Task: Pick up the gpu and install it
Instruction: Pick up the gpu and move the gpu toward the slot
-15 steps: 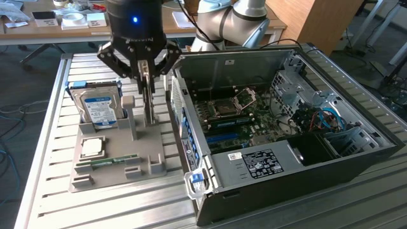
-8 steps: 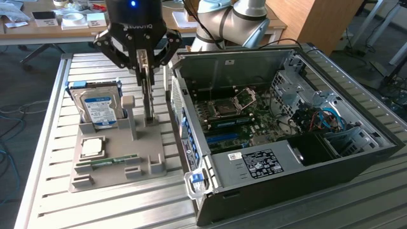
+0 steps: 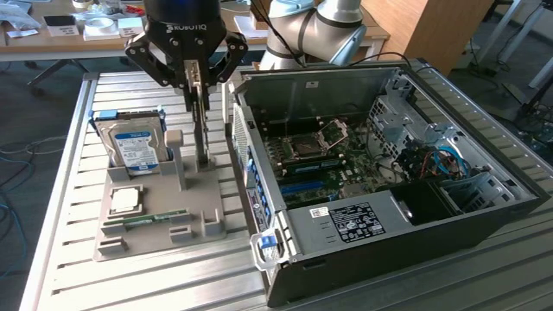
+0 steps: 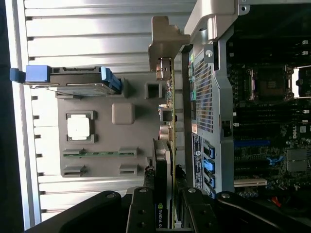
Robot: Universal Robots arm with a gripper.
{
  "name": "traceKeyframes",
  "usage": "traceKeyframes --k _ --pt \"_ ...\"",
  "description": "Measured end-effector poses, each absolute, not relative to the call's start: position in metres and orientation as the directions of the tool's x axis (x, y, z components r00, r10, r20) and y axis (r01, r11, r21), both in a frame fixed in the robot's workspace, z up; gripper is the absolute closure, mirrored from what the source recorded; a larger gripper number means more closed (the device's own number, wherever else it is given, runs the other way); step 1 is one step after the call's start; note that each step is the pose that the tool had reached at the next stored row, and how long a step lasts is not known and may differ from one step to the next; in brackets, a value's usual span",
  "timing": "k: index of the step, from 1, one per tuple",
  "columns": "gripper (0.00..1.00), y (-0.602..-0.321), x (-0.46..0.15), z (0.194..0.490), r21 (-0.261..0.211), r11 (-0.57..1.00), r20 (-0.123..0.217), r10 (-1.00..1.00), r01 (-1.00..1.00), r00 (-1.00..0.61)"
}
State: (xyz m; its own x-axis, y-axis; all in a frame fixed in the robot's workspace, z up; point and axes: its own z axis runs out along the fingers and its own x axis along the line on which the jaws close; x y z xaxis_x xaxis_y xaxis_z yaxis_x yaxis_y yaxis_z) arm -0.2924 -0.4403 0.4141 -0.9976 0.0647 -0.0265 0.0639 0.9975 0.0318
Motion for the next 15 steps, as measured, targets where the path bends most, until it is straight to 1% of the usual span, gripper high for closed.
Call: traceKeyframes --k 15 --pt "0.73 -0.4403 -0.2846 0.4188 0.032 0.997 -0.026 0.065 0.064 -0.998"
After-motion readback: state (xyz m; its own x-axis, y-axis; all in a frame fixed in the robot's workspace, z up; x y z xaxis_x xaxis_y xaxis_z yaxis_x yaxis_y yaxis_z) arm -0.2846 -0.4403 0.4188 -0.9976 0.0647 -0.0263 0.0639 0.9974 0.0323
